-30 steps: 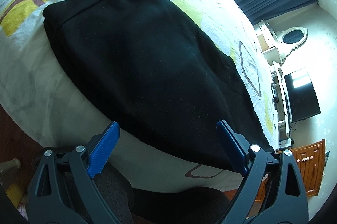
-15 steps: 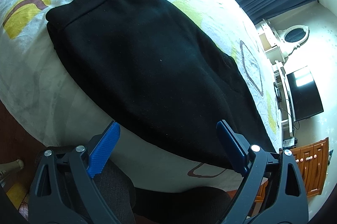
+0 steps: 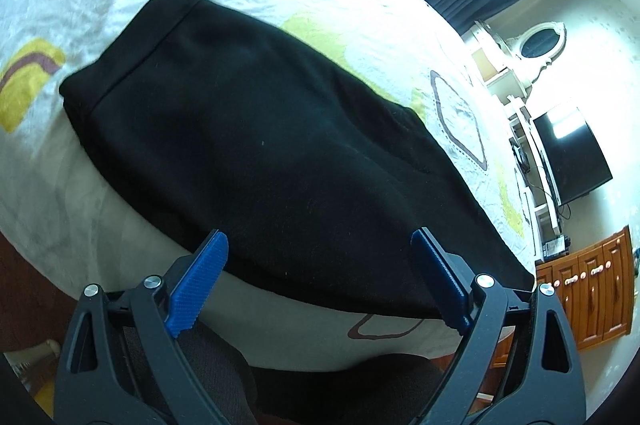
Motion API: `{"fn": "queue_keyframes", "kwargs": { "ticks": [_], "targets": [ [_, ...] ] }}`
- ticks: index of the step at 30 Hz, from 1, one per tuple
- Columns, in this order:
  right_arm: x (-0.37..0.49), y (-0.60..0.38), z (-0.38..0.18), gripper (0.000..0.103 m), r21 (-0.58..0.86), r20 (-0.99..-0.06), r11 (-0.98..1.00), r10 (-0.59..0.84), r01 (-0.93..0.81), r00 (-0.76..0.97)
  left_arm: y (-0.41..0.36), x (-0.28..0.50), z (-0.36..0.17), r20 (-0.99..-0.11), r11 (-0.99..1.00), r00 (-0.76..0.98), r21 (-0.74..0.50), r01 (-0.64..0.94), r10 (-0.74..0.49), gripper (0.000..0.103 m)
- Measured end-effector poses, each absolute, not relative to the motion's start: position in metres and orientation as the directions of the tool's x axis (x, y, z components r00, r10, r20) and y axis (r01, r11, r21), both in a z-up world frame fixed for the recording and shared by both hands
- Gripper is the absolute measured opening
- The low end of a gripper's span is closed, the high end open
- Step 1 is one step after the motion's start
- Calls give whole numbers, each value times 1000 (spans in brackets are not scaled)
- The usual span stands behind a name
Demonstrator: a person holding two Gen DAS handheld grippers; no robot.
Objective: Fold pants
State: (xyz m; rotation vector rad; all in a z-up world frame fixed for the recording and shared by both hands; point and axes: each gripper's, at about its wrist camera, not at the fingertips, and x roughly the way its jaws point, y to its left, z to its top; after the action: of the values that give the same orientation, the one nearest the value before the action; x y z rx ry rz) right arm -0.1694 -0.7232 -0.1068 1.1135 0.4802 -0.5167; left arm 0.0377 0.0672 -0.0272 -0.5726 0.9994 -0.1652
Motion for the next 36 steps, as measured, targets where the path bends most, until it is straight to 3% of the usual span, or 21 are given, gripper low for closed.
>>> {"fn": "queue_keyframes", "kwargs": {
  "ticks": [2,6,12,16,18,19,20,23,29,36],
  "targets": [
    [-165,-734,-101,65,736,-568,374,-111,564,815,69,40,-24,-750,853,546,-509,-117,-373,93],
    [-134,-735,-100,67,742,-548,479,32,469,836,75,42,-23,-759,849,541,-508,-145,-361,93],
    [-90,-730,-107,76,624,-652,634,101,456,752,92,42,-24,-776,849,534,-495,-183,-337,93],
    [-82,-736,-119,82,654,-660,613,177,443,730,108,44,-26,-783,838,532,-498,-224,-322,93],
    [-81,-733,-123,78,701,-636,581,246,414,731,117,45,-26,-785,833,534,-498,-240,-315,93],
    [-80,-728,-122,63,675,-667,592,235,440,707,120,45,-26,-786,832,535,-497,-246,-311,93],
    [-80,-727,-123,54,644,-699,607,220,465,680,124,46,-26,-788,834,536,-492,-251,-304,93],
    [-84,-725,-122,32,708,-662,542,285,452,694,132,49,-27,-799,837,530,-476,-269,-284,93],
    [-88,-713,-96,29,853,-488,395,373,341,789,150,56,-30,-808,838,519,-469,-278,-279,93],
    [-69,-671,-38,29,923,-330,336,450,185,830,164,58,-37,-821,843,490,-464,-271,-294,93]
  ]
}}
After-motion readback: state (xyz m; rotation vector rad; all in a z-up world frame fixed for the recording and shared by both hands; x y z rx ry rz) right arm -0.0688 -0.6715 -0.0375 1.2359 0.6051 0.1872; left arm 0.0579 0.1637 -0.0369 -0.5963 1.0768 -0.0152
